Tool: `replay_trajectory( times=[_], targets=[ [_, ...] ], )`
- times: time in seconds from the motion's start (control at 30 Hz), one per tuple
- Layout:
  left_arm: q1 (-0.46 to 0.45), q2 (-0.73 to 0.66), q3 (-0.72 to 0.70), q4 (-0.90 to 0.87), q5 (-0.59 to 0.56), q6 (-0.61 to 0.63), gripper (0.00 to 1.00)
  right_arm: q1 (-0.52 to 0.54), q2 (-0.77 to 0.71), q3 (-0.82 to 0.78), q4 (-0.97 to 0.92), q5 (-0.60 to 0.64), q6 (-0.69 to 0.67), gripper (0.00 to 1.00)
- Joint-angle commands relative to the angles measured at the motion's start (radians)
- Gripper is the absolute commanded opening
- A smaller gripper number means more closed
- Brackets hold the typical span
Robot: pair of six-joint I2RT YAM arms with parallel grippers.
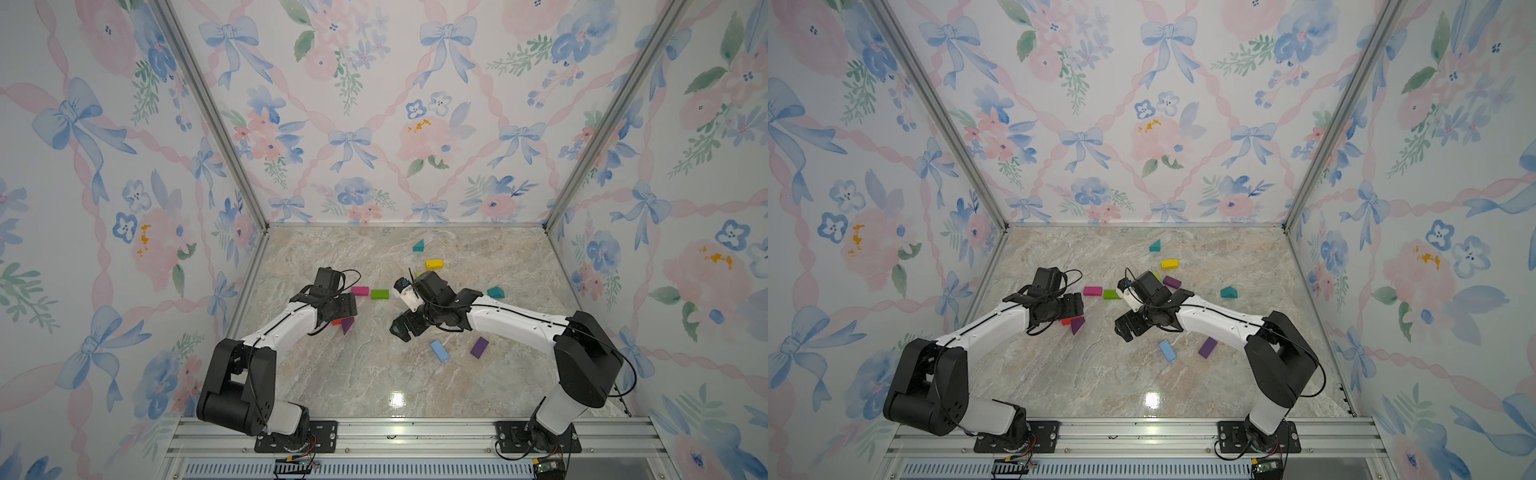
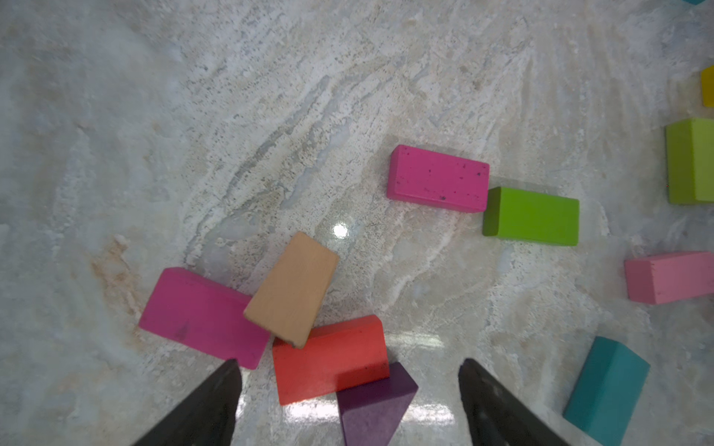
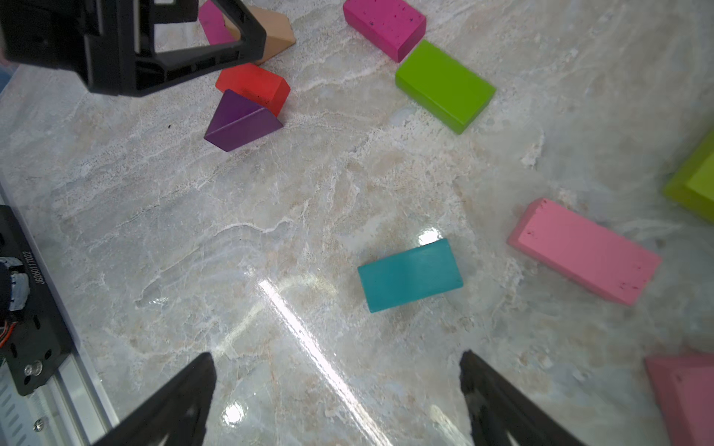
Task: Assemble a piece of candy with building blocks
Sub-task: Pick up the building block from the center of the board.
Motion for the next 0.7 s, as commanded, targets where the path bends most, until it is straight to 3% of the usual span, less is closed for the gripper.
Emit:
replay_trajectory(
  times=[0.0,0.67],
  targets=[
    [-0.003,-0.018,-0.033,-0.021,0.015,-0.05,0.9,0.004,-0.002,-0.022,0.044,-0.027,0.008,0.99],
    [-0.025,0.156,0.056,-0.019,-0.051,-0.078,0.86,-0.096,-0.108,-0.116,0.094,-0.074,-0.011,0.99]
  ],
)
